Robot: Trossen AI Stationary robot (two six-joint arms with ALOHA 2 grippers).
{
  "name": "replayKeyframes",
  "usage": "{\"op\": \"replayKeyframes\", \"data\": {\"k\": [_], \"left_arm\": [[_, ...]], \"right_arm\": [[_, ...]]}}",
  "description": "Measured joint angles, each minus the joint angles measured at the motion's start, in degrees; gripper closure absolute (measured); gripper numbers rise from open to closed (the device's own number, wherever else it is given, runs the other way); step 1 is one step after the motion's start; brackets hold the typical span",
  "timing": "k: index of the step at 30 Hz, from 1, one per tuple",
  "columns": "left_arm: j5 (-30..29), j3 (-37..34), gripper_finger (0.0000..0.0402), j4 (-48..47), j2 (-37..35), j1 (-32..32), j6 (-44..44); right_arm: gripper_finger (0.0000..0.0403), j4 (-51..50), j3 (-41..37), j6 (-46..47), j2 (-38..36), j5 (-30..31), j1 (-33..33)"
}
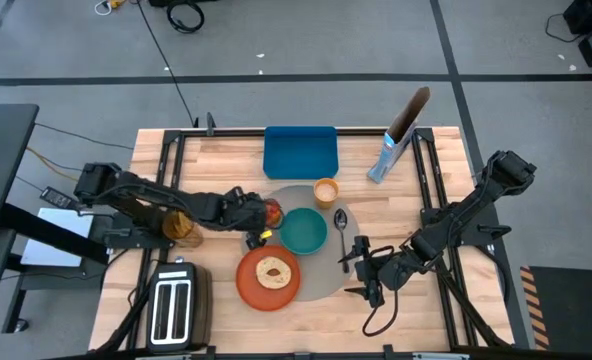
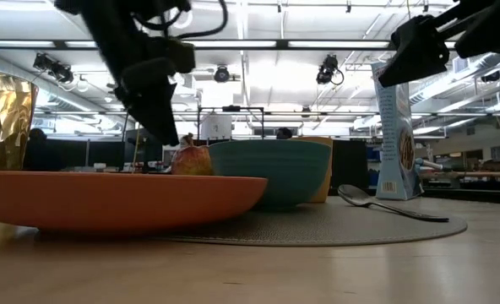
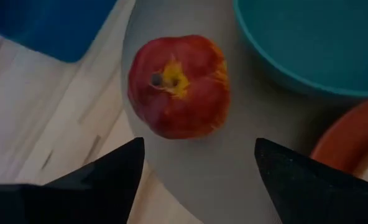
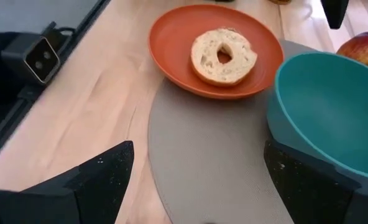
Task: Arrange a breakfast setting
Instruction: Adjust the red apple on the gray table mat
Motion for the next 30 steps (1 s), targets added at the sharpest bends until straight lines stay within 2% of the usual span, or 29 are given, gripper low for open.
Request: {"op": "replayKeyframes", "data": {"k": [5, 11, 16, 20, 30], "left_arm": [[-3.19, -5.15, 0.0088, 6.65, -1.45, -0.78, 0.38], [-4.40, -9.94, 0.0088, 14.73, -0.78, -1.09, 2.56], [-6.53, -11.33, 0.0088, 16.96, -0.82, -0.94, 1.31], [-7.39, -13.19, 0.0088, 23.85, -0.82, -0.63, 1.64], [-8.33, -16.76, 0.0088, 31.04, -0.82, 3.29, 2.41]], "right_arm": [[0.0035, 0.47, 0.01, 0.14, 0.00, -0.66, 0.01], [0.0035, 0.63, -0.01, 0.04, 0.00, -0.79, -0.13], [0.0035, 0.72, 0.01, 0.22, 0.00, -0.80, -0.20], [0.0035, 1.25, -0.01, -0.03, 0.00, -0.79, -0.22], [0.0035, 1.53, -0.01, -0.16, 0.00, -0.79, -0.22]]}}
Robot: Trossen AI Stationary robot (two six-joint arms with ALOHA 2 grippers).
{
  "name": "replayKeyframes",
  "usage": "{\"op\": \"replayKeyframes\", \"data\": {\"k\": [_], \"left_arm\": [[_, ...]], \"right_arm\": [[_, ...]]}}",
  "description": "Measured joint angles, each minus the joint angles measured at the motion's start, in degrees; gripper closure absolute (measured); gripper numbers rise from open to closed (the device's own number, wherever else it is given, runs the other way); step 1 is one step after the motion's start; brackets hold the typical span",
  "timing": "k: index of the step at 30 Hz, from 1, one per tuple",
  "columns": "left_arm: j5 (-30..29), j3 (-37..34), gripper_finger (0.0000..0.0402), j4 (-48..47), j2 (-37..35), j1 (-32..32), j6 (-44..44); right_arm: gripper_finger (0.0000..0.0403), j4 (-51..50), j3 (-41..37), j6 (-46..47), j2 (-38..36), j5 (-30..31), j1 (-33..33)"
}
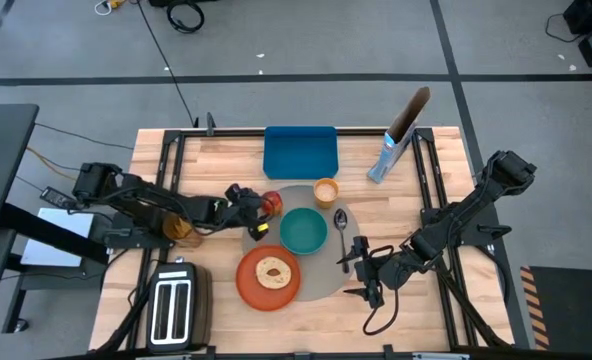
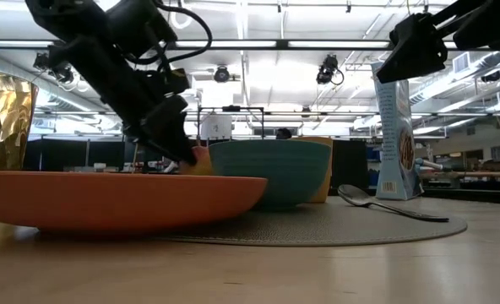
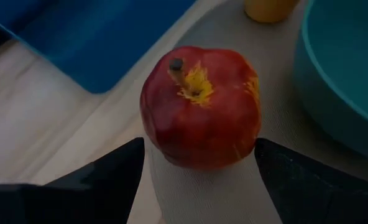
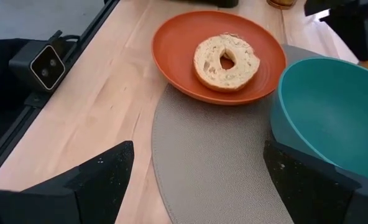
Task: Arrange a breakfast setting
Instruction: Adjust the red apple on the gray table mat, then pour the cereal into the green bowl
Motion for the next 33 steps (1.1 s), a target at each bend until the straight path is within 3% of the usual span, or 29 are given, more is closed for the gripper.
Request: {"op": "replayKeyframes", "data": {"k": [10, 21, 28, 33], "left_arm": [[-1.04, 0.02, 0.0088, 0.79, 0.00, 2.91, 1.97], [-0.80, 0.22, 0.0088, -0.58, -0.58, 1.23, 3.35], [-0.74, 3.13, 0.0088, -8.26, -3.39, -0.31, 3.27], [-0.77, 5.29, 0.0088, -15.13, -6.80, -1.68, 2.51]], "right_arm": [[0.0035, 0.00, 0.00, 0.00, 0.00, 0.00, 0.00], [0.0036, -1.49, 0.23, 0.45, -0.09, 0.84, -1.31], [0.0041, -16.14, 7.91, 0.61, -0.11, 4.53, -1.86], [0.0046, -32.87, 15.61, 5.14, -0.41, 14.05, -2.16]]}}
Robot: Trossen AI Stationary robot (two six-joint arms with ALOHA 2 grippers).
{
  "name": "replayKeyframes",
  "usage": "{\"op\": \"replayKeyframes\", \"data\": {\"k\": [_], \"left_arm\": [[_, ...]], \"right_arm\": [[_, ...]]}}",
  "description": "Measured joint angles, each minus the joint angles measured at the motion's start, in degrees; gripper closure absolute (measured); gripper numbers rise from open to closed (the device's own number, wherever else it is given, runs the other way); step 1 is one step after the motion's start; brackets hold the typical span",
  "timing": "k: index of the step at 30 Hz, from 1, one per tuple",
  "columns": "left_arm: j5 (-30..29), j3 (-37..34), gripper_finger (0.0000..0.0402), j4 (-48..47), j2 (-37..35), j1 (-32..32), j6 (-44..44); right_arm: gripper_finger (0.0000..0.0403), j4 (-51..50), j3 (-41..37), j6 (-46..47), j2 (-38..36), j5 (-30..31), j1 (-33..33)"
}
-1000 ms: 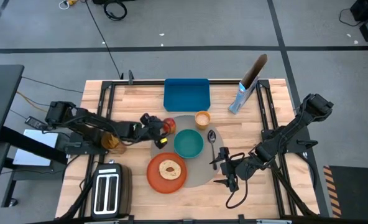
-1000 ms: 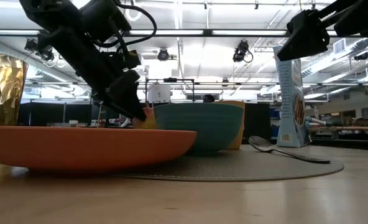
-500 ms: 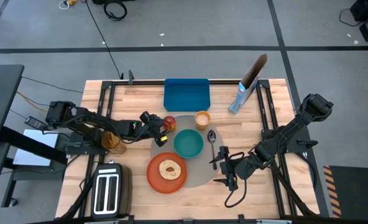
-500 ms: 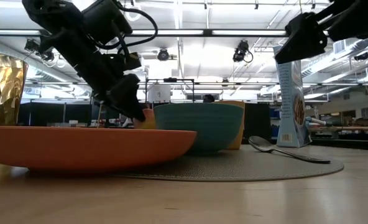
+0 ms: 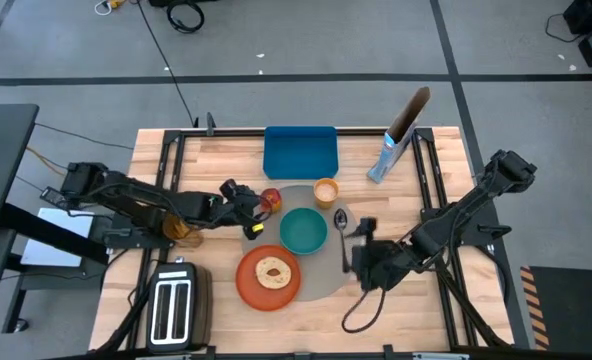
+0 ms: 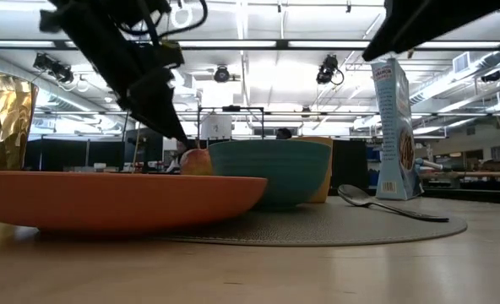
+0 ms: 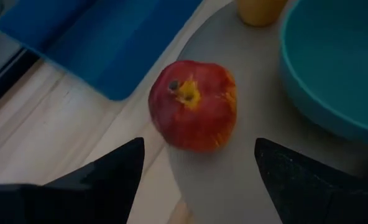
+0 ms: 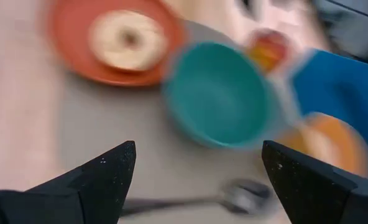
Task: Arrange a breakfast setting
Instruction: Pour the cereal into the green bowl
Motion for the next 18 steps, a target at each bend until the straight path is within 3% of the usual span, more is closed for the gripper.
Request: {"op": "replayKeyframes", "data": {"k": [5, 9, 13, 18], "left_arm": [[-0.06, 4.17, 0.0088, -10.23, -5.43, -3.62, -3.23], [-0.17, 6.28, 0.0088, -9.74, -9.44, -7.64, -3.64], [-0.24, 6.43, 0.0088, -1.04, -10.87, -11.58, 1.56], [-0.20, 6.42, 0.0088, 12.16, -10.65, -13.94, 11.40]], "right_arm": [[0.0053, -23.27, 8.82, 10.96, -1.08, 9.61, -2.70], [0.0055, -37.88, 13.03, 18.41, -3.49, 14.96, -7.48], [0.0055, -42.32, 15.97, 21.84, -8.22, 17.89, -16.23], [0.0055, -39.64, 22.19, 13.98, -11.92, 12.31, -30.29]]}}
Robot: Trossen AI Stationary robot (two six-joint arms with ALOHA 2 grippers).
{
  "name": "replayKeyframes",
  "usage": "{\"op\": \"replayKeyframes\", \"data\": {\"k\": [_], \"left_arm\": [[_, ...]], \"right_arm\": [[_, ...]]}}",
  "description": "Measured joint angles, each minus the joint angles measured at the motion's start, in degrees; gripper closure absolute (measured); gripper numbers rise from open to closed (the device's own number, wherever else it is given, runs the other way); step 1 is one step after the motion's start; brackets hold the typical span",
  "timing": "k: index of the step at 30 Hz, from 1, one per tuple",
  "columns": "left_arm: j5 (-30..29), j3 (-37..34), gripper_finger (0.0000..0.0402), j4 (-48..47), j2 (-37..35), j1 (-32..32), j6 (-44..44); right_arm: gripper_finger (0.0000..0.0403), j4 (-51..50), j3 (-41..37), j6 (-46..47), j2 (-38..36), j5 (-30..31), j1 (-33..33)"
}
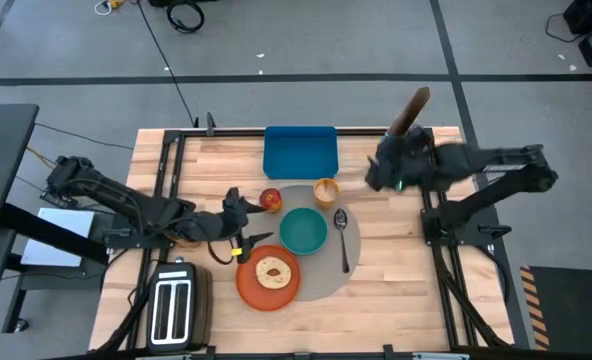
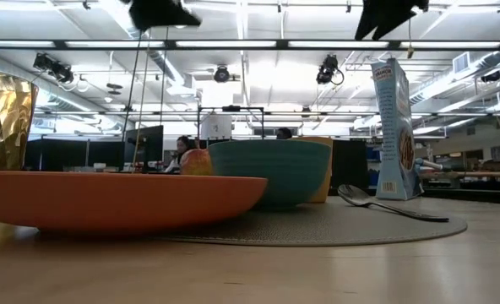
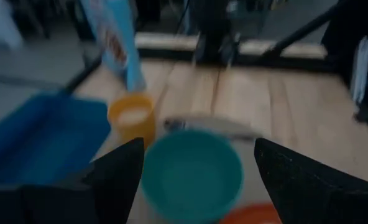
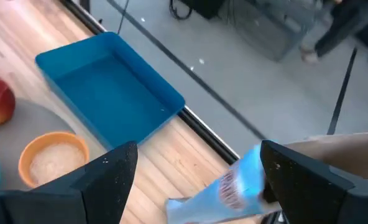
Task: Arrange a breakfast setting
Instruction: Pour the cereal into the green bowl
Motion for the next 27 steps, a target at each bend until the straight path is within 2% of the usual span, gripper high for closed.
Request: {"op": "replayKeyframes", "data": {"k": [7, 10, 14, 19, 22, 27], "left_arm": [[0.18, 0.00, 0.0088, 11.56, 1.79, 0.70, 9.23], [2.97, 0.00, 0.0088, 15.79, 3.58, 0.79, 10.92], [3.92, 0.00, 0.0088, 18.13, 6.20, 0.68, 11.87], [3.83, -0.02, 0.0088, 19.27, 8.77, 0.79, 11.91], [3.83, -0.02, 0.0088, 23.90, 11.27, 1.12, 13.24], [3.90, -0.02, 0.0088, 34.09, 16.81, 1.39, 16.11]], "right_arm": [[0.0055, -2.11, 6.48, -7.12, 2.49, -14.36, -15.50], [0.0055, -4.74, 6.46, -7.96, 4.18, -17.30, -19.78], [0.0055, -7.80, 6.46, -7.49, 5.75, -17.76, -22.73], [0.0063, -9.03, 6.44, -6.09, 5.62, -22.53, -23.08], [0.0096, -9.70, 6.44, -5.09, 5.62, -24.56, -23.20], [0.0194, -10.21, 6.44, -4.24, 5.73, -27.07, -23.41]]}}
